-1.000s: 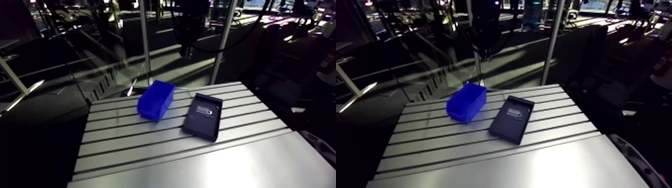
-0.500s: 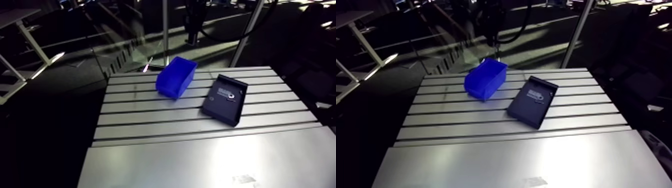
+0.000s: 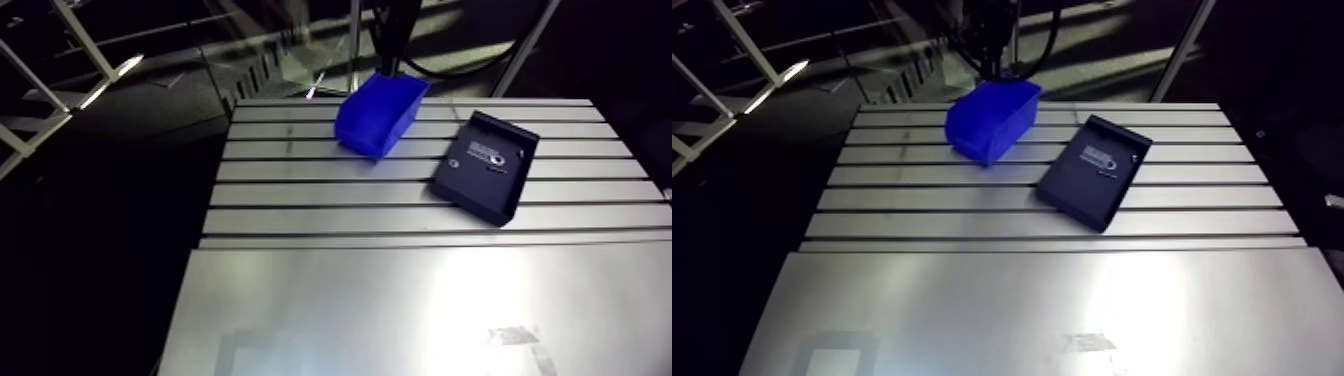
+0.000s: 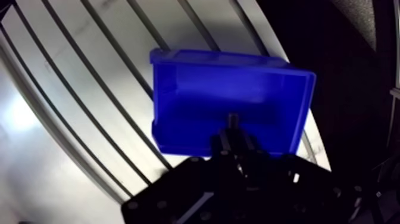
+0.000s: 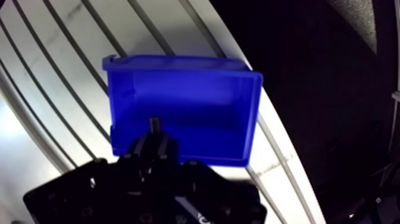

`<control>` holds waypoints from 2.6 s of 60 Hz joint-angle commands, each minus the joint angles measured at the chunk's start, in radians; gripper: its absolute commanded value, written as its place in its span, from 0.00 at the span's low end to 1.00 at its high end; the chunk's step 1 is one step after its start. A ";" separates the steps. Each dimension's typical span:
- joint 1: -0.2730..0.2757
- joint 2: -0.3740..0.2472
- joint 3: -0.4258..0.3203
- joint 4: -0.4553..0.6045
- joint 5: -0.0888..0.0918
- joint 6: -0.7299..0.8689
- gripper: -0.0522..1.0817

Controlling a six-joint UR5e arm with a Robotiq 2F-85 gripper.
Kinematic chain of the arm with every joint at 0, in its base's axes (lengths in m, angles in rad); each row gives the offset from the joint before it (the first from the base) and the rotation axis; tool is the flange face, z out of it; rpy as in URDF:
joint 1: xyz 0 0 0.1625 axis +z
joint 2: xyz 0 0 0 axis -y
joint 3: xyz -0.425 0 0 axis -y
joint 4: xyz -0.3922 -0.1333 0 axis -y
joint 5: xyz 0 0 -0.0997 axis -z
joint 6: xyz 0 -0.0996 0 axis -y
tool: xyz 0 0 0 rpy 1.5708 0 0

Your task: Pick up the M10 bolt from the tray and put it into the blue bin.

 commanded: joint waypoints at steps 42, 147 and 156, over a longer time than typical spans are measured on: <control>0.011 0.081 0.116 -0.148 0.001 0.056 0.96; -0.023 -0.165 -0.325 0.529 0.011 1.103 0.05; -0.029 -0.186 -0.322 0.540 0.009 1.104 0.05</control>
